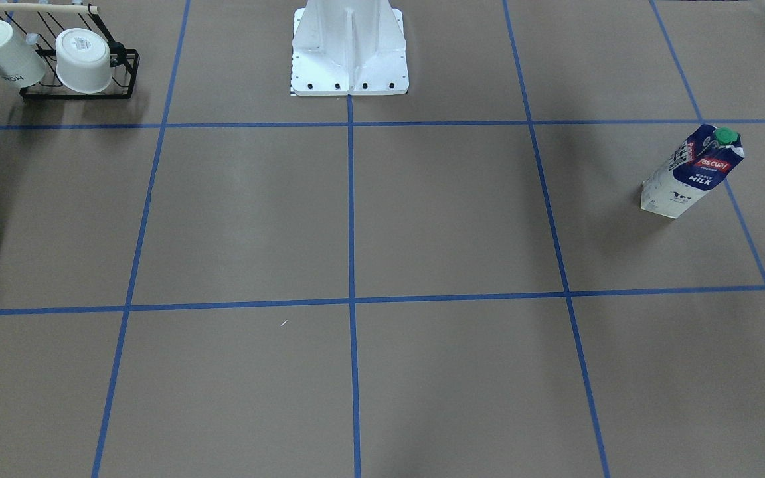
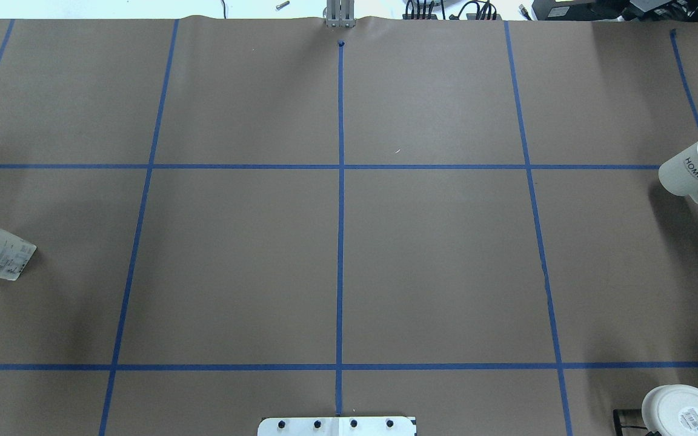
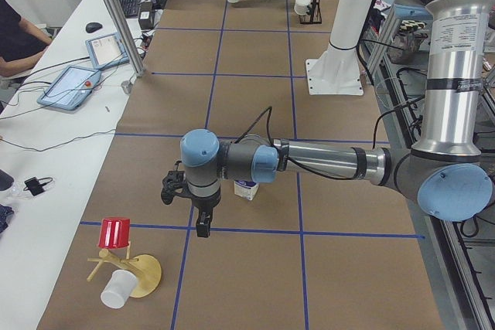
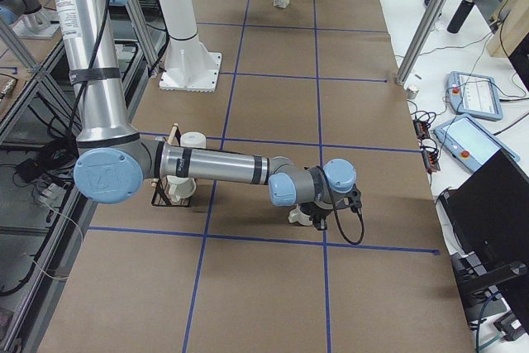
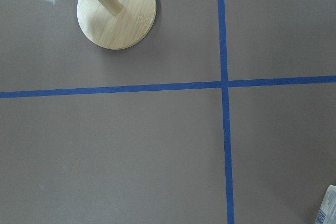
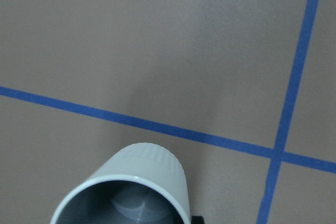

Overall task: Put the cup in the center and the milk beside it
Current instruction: 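Grasp the white mug with the right gripper and lift it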

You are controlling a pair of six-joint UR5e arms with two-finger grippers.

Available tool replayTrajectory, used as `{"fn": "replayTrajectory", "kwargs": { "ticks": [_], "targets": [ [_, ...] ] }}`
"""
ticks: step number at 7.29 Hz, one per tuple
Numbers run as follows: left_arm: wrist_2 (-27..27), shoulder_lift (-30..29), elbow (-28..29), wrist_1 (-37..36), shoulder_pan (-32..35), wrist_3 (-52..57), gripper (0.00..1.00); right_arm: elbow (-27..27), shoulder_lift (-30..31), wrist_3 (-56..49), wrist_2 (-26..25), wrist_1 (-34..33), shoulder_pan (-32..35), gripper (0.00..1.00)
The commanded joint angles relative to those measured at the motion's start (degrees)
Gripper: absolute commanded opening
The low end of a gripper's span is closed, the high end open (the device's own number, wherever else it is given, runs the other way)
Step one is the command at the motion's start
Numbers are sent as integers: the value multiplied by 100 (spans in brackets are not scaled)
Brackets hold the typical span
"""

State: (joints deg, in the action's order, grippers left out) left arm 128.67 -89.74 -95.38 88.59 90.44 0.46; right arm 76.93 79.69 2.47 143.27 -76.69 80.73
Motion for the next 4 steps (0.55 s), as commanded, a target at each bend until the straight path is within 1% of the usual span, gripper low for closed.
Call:
{"fn": "replayTrajectory", "kwargs": {
  "ticks": [1, 2, 3, 4],
  "targets": [
    [0, 0, 45, 0, 0, -1, 99, 120, -896, 43, 149, -701, 22, 0],
    [0, 0, 28, 78, 0, 7, 99, 111, -1555, 52, 114, -1176, -205, 0],
    [0, 0, 45, 201, 0, -1, 99, 120, -2049, 426, -17, -1338, -503, 0],
    [0, 0, 89, 202, 0, -2, 99, 129, -2533, 1492, -227, -1305, -958, 0]
  ]
}}
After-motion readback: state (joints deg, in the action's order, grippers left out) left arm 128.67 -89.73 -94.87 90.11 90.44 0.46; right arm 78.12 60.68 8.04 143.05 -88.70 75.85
